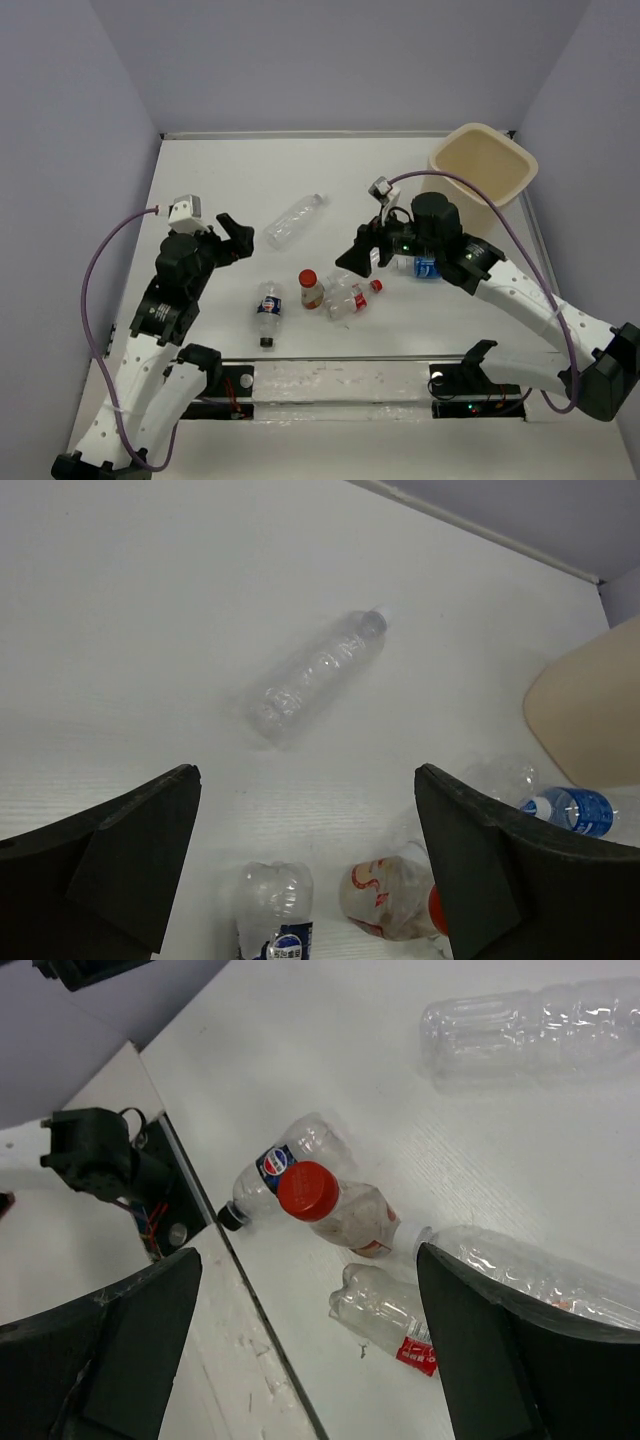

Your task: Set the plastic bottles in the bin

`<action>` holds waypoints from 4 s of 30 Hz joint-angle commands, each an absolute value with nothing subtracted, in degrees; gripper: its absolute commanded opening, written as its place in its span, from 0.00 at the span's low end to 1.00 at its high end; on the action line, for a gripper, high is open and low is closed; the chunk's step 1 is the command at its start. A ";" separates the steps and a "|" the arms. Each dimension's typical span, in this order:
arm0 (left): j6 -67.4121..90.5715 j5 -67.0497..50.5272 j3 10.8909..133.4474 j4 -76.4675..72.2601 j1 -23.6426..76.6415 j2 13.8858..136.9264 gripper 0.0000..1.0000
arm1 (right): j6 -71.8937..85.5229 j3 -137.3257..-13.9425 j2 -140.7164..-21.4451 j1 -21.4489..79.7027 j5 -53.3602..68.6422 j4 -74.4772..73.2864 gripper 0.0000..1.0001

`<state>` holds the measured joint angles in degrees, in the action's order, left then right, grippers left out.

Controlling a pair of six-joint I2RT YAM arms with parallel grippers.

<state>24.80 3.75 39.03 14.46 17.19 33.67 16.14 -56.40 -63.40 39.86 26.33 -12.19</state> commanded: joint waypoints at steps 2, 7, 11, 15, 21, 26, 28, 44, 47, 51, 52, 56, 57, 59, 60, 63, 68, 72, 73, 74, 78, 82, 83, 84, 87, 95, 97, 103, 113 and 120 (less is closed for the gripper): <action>25.93 0.26 39.73 16.16 17.31 38.83 0.98 | 9.94 -55.20 -62.49 45.16 16.01 -11.51 0.94; 28.12 -3.33 39.64 20.12 17.31 43.50 0.98 | 8.00 -53.79 -63.89 47.63 15.47 -9.67 0.95; 28.56 -6.15 39.90 24.25 17.31 47.19 0.99 | 6.77 -54.05 -66.44 50.09 13.89 -9.05 0.95; 28.21 -8.17 39.90 26.89 17.23 49.92 0.99 | 5.71 -54.23 -68.99 52.11 12.31 -8.09 0.95; 27.60 -9.05 39.64 28.21 17.31 51.59 0.99 | 4.13 -55.72 -74.34 53.26 12.57 -6.68 0.96; 26.72 -11.33 39.03 28.13 17.40 54.83 0.99 | 3.08 -58.79 -79.61 55.36 12.48 -5.72 0.96; 26.46 -13.00 38.59 28.56 17.40 56.07 0.99 | 2.81 -60.55 -81.29 55.99 12.83 -5.01 0.96; 24.61 -16.79 37.71 29.62 22.50 67.14 0.99 | 2.02 -64.69 -90.97 59.68 4.31 -1.85 0.28; 24.70 -16.87 37.70 29.45 23.03 68.02 0.99 | 2.98 -64.86 -88.87 59.68 3.78 -1.58 0.15; 24.26 -17.05 38.06 29.27 23.11 69.78 0.95 | 3.96 -67.23 -83.86 59.68 -1.39 -0.70 0.05; 24.00 -17.22 38.14 29.18 23.12 70.05 0.92 | 3.61 -67.93 -82.46 59.68 -3.58 -0.62 0.03; 23.20 -18.63 38.15 28.57 23.12 71.63 0.72 | -2.69 -72.23 -75.42 59.68 -19.98 -0.97 0.00; 23.03 -18.89 38.41 28.48 23.12 71.89 0.68 | -4.03 -72.94 -74.11 58.89 -22.65 -0.97 0.00; 22.33 -18.98 39.46 29.53 23.12 72.77 0.53 | -6.32 -74.35 -70.06 56.35 -27.66 -0.79 0.00; 21.72 -19.33 39.81 29.71 23.12 73.64 0.39 | -8.42 -75.31 -67.70 53.03 -31.86 -0.62 0.00; 21.27 -20.48 39.81 29.36 23.12 73.83 0.20 | -10.37 -76.38 -64.44 46.25 -37.17 -0.70 0.00; 21.18 -21.71 41.65 28.48 23.12 70.33 0.13 | -11.07 -75.41 -59.42 32.30 -41.12 1.49 0.00; 22.76 -22.76 47.26 27.95 23.20 67.95 0.13 | -9.41 -74.62 -60.73 22.98 -38.34 1.58 0.00; 23.02 -22.85 48.59 27.78 23.20 67.77 0.13 | -8.88 -74.45 -61.43 21.03 -37.62 1.58 0.00; 23.64 -23.11 49.82 27.60 23.29 67.15 0.13 | -7.40 -74.18 -63.09 19.09 -35.70 1.32 0.00; 26.00 -23.64 55.98 24.79 23.47 65.83 0.13 | -0.01 -74.62 -66.61 10.21 -26.21 -4.65 0.00; 28.73 -24.52 61.85 21.36 24.60 66.00 0.13 | 4.83 -73.30 -68.11 8.53 -23.29 -7.29 0.00; 29.26 -24.61 63.01 20.49 24.96 66.44 0.13 | 6.05 -72.87 -68.12 8.00 -22.16 -7.47 0.02; 29.88 -24.61 64.32 19.87 25.48 66.79 0.13 | 6.59 -72.43 -68.03 8.00 -22.15 -7.56 0.02; 32.95 -24.43 70.56 16.88 28.29 68.46 0.13 | 9.22 -71.81 -68.11 7.47 -18.98 -8.96 0.72; 35.68 -13.80 94.98 11.01 38.93 81.01 0.14 | 15.02 -73.74 -57.32 7.47 -2.22 -11.69 0.98; 36.82 -12.40 99.29 6.97 40.78 83.92 0.14 | 16.25 -72.87 -51.00 7.47 3.77 -10.73 0.88; 37.53 -10.99 115.81 1.76 44.29 100.26 0.14 | 21.79 -64.87 -35.60 7.47 7.64 -7.56 0.00; 44.47 -8.88 135.69 -24.03 47.20 122.42 0.14 | 22.76 -60.73 -27.69 7.47 15.02 -7.21 0.00; 46.33 -9.67 149.24 -31.11 48.69 138.06 0.24 | 27.24 -58.54 -28.30 7.47 23.72 -3.96 0.00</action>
<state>45.34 -9.58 143.81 -20.75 47.57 136.27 24.03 -59.02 -28.14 7.84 16.82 -7.97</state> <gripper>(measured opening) 0.662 0.010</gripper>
